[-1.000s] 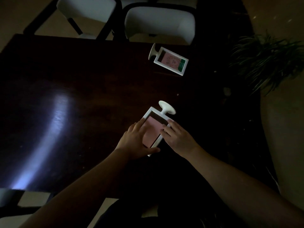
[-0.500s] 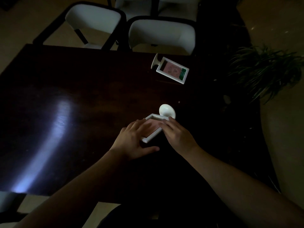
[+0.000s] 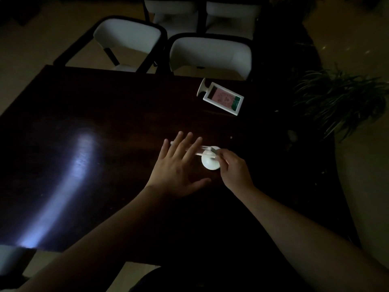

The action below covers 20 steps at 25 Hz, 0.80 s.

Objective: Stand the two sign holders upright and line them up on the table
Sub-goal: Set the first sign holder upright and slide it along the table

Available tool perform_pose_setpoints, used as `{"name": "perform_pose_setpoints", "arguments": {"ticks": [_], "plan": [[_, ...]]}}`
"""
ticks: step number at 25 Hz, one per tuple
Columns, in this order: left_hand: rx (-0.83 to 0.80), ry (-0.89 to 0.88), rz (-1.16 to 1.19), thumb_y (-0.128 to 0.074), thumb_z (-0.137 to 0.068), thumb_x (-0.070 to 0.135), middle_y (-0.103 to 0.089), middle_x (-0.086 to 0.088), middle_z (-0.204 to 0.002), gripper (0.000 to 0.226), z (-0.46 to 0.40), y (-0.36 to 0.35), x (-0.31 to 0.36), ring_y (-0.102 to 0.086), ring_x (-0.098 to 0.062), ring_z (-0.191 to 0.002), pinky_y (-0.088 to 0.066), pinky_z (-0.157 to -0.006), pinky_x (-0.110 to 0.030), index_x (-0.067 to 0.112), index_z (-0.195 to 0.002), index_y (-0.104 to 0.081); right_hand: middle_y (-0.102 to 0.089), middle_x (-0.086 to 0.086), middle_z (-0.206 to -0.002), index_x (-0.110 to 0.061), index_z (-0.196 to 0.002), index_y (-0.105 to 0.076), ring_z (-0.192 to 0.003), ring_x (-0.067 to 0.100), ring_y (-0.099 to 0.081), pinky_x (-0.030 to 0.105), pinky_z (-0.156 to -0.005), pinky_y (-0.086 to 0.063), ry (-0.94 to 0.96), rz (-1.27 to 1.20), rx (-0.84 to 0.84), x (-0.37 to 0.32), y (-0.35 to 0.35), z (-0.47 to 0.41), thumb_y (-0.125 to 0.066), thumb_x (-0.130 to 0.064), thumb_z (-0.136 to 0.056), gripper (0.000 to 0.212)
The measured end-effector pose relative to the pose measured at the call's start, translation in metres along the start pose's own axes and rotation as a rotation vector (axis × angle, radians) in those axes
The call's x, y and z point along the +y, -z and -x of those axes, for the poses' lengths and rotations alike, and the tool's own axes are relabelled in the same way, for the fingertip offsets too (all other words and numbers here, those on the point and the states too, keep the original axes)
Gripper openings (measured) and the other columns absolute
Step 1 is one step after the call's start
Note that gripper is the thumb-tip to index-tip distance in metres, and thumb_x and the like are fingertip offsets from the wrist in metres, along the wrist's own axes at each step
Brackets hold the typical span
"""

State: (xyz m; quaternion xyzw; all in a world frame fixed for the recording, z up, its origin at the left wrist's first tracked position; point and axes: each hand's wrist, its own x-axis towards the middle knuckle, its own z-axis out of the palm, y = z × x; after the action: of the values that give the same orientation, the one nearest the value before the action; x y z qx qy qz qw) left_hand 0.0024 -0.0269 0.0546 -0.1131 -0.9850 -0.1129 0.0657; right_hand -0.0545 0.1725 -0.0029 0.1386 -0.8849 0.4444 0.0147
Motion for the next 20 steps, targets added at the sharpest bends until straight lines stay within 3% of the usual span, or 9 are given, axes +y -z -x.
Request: {"name": "perform_pose_setpoints", "arguments": {"ticks": [2,5,9,16,20], "plan": [[0.014,-0.018,-0.038,-0.039,-0.077,0.088,-0.008,-0.008,-0.166,0.108,-0.003,-0.002,0.006,0.007,-0.026,-0.152,-0.006,-0.12,-0.058,0.027,-0.158,-0.003,-0.069,-0.004,-0.101,-0.014,-0.116,-0.067,-0.092,0.007,-0.058,0.005,-0.072,-0.036,-0.074,-0.016,0.005,0.002,0.003,-0.004,-0.056,-0.015,-0.099,0.02],[0.024,-0.029,-0.051,-0.038,-0.077,0.088,-0.007,-0.01,-0.166,0.107,-0.012,-0.007,0.015,0.005,-0.03,-0.152,-0.006,-0.12,-0.058,0.026,-0.158,-0.006,-0.064,-0.009,-0.094,-0.016,-0.114,-0.066,-0.087,0.009,-0.058,0.005,-0.066,-0.037,-0.156,-0.024,-0.016,0.007,0.006,-0.01,-0.056,-0.015,-0.098,0.019],[-0.003,-0.055,-0.125,-0.049,-0.077,0.083,-0.005,-0.01,-0.167,0.109,-0.03,-0.012,0.023,0.002,-0.033,-0.152,-0.007,-0.12,-0.059,0.025,-0.158,-0.004,-0.069,0.001,-0.099,-0.014,-0.112,-0.064,-0.092,0.017,-0.064,0.026,-0.073,-0.043,-0.226,-0.036,-0.029,0.018,0.009,-0.016,-0.054,-0.02,-0.1,0.017],[-0.026,-0.095,-0.242,-0.045,-0.08,0.081,-0.001,-0.01,-0.167,0.108,-0.05,-0.021,0.031,0.002,-0.035,-0.151,-0.006,-0.12,-0.058,0.024,-0.158,0.003,-0.069,0.007,-0.112,-0.011,-0.118,-0.057,-0.102,0.024,-0.066,0.038,-0.083,-0.052,-0.273,-0.004,-0.04,0.024,0.011,-0.016,-0.046,-0.024,-0.103,0.022],[-0.013,-0.103,-0.25,-0.051,-0.081,0.079,-0.001,-0.011,-0.167,0.109,-0.059,-0.023,0.032,0.004,-0.035,-0.151,-0.003,-0.119,-0.057,0.023,-0.158,0.002,-0.062,0.007,-0.133,-0.017,-0.137,-0.048,-0.122,0.023,-0.059,0.04,-0.097,-0.049,-0.336,-0.076,-0.071,0.024,0.011,-0.014,-0.045,-0.023,-0.103,0.035]]}}
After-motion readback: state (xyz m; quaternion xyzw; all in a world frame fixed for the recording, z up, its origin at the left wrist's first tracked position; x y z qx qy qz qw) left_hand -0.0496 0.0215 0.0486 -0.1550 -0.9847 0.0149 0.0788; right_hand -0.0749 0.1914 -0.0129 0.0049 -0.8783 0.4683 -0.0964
